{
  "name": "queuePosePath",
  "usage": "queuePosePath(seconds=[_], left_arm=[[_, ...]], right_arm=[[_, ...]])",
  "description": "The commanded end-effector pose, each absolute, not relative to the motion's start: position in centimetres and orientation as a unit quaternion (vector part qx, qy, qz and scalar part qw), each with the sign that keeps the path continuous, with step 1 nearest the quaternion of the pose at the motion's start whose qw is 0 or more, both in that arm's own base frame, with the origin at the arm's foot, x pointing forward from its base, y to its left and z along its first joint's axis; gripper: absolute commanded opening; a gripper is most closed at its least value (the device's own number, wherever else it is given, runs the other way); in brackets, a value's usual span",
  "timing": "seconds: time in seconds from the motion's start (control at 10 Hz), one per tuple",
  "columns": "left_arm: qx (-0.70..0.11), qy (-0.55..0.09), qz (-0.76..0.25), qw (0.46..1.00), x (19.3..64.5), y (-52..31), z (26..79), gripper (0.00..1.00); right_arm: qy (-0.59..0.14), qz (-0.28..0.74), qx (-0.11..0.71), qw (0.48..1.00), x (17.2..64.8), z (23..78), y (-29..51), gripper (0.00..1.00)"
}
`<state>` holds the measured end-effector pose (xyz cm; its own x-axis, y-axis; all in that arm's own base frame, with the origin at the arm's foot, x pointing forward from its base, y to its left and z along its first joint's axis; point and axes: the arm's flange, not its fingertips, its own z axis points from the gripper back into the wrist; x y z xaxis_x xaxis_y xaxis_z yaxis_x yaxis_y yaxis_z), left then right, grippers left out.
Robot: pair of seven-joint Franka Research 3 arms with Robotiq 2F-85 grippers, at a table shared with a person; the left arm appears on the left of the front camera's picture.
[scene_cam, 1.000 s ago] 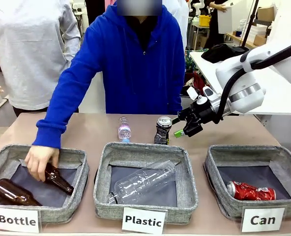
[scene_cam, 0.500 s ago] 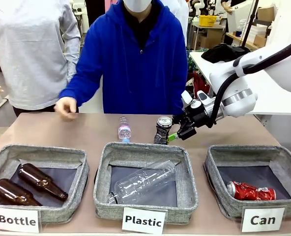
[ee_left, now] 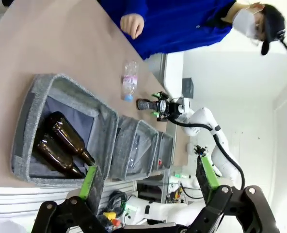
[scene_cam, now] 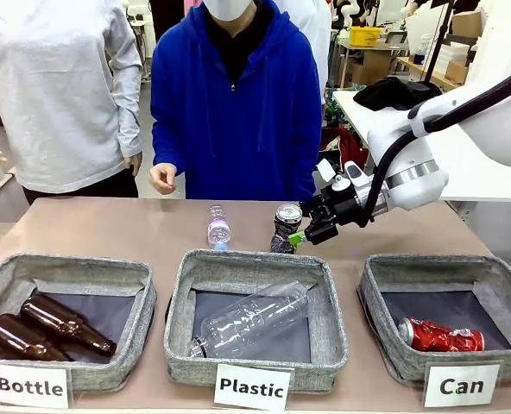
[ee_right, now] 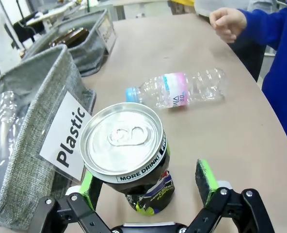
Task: Sort the can waste into the basket.
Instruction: Pick up the can waste from the table and place it in the right Fabric basket.
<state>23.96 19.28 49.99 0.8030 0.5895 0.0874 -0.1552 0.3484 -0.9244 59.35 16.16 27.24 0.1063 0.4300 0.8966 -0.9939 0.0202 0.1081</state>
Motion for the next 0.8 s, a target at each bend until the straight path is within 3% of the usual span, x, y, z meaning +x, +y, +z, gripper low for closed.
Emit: queuePosePath(seconds=[0.0,0.3,0.4,0.6,0.7], left_arm=[[-0.511,-0.211,0.235,0.799,27.1,15.5,46.9,1.00],[-0.561,-0.204,0.223,0.771,30.9,8.1,42.0,1.00],[-0.550,-0.182,0.220,0.785,31.5,6.5,40.6,1.00],[-0.522,-0.208,0.253,0.787,32.6,5.8,39.1,1.00],[-0.548,-0.173,0.228,0.786,36.6,9.8,43.7,1.00]], right_arm=[[-0.367,0.570,0.414,0.607,59.9,27.0,16.9,1.00],[-0.368,0.568,0.419,0.605,59.9,26.9,17.0,1.00],[-0.371,0.566,0.422,0.604,59.9,26.9,17.1,1.00],[-0.373,0.564,0.430,0.599,60.0,26.7,17.0,1.00],[-0.374,0.562,0.433,0.597,59.8,26.7,17.1,1.00]])
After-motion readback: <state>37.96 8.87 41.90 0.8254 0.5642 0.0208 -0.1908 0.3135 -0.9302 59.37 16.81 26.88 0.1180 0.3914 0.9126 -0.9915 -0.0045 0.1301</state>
